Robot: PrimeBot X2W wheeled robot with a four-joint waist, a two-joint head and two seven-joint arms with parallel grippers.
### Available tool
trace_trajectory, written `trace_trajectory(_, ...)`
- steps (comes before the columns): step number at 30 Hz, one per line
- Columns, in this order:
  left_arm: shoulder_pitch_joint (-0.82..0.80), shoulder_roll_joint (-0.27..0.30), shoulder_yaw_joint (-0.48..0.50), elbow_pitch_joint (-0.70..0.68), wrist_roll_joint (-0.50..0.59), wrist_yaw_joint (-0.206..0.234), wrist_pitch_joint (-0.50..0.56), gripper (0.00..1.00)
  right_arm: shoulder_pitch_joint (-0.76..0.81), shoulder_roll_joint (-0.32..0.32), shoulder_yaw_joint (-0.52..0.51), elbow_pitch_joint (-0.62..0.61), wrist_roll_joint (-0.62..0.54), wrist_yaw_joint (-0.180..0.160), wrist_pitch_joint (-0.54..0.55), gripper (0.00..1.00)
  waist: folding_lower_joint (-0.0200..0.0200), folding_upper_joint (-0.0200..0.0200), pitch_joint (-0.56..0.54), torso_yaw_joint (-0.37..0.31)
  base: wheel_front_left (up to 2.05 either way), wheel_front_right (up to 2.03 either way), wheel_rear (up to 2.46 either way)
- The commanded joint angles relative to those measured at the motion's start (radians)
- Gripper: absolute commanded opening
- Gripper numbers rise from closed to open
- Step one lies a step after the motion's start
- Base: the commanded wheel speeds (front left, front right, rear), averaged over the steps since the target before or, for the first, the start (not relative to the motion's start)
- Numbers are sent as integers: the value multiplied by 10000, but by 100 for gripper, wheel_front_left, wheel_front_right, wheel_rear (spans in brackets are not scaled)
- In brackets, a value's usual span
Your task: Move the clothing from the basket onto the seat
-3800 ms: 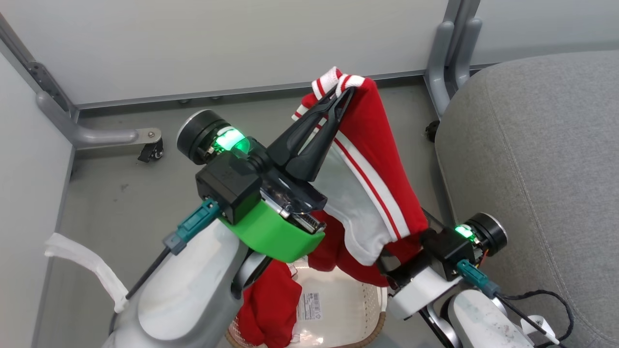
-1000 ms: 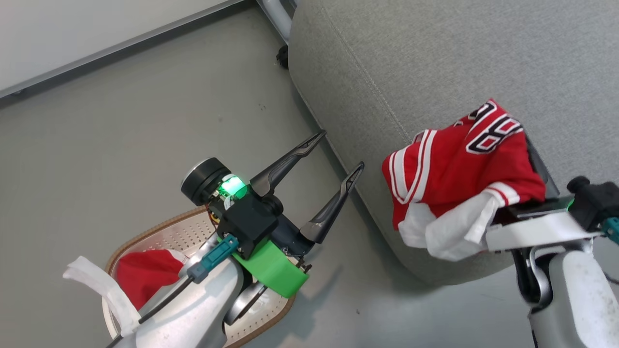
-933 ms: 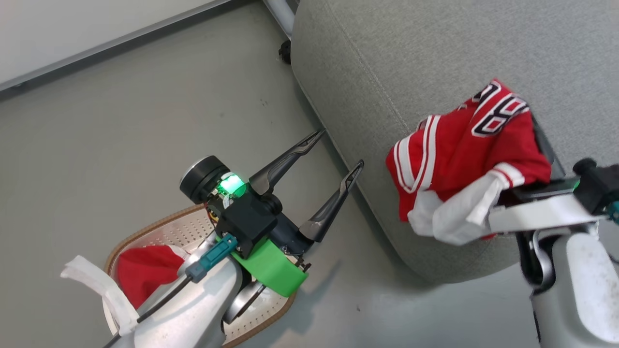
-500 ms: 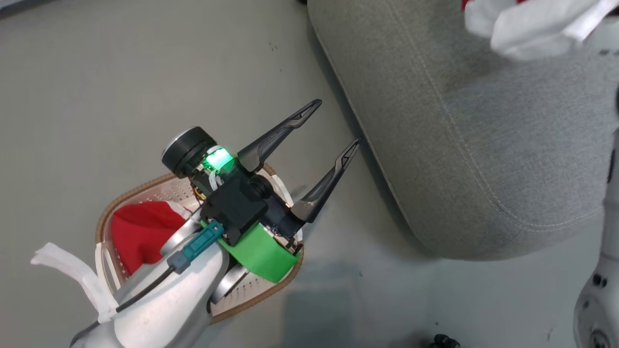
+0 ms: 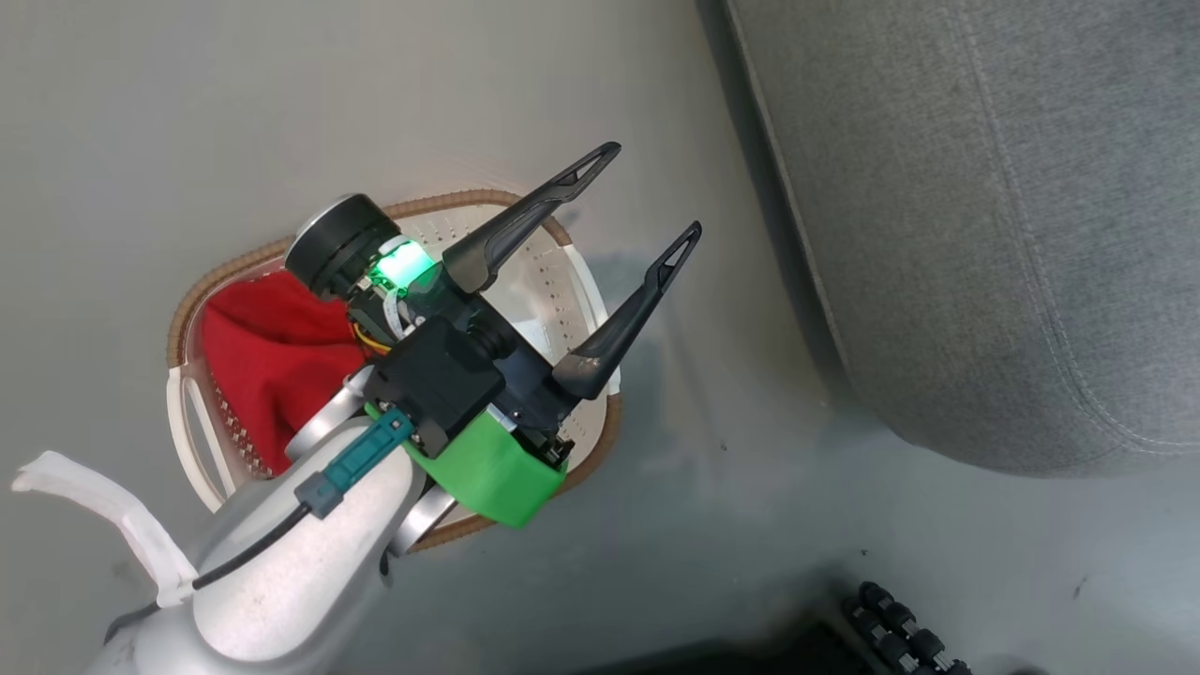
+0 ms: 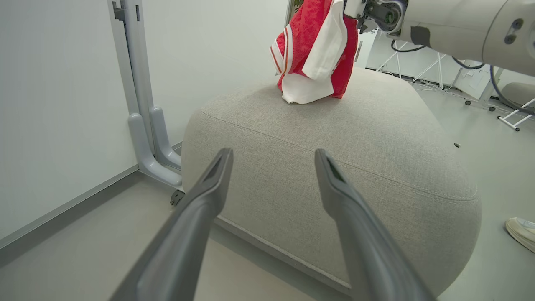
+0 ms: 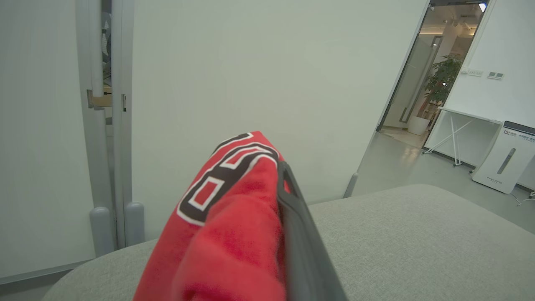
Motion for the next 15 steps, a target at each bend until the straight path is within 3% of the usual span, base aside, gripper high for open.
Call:
trace_trajectory(1,-149,107,29,-26,9,-18,-56,100,-7,69,-142,293,-260,-10,-4,0,-3,100,526,326,0,0,0)
trace_trajectory(6,-187,209,82,-64,-2,16,-77,100,384,682,-779,943,-1190,-10,-3,0,-3,100,735,360,0,0,0)
trace_trajectory(9,-145,288,110,-57,-26,56,-92,100,791,1342,-1254,597,-1793,-12,32,0,-3,100,780,321,0,0,0)
trace_trajectory(14,-126,275,83,-27,-71,83,-107,100,1255,1885,-1646,173,-2374,-10,380,0,-3,100,730,297,0,0,0)
trace_trajectory(15,-128,276,86,-8,-90,89,-111,100,1315,1908,-1669,106,-2425,-10,421,26,-3,100,697,287,0,0,0)
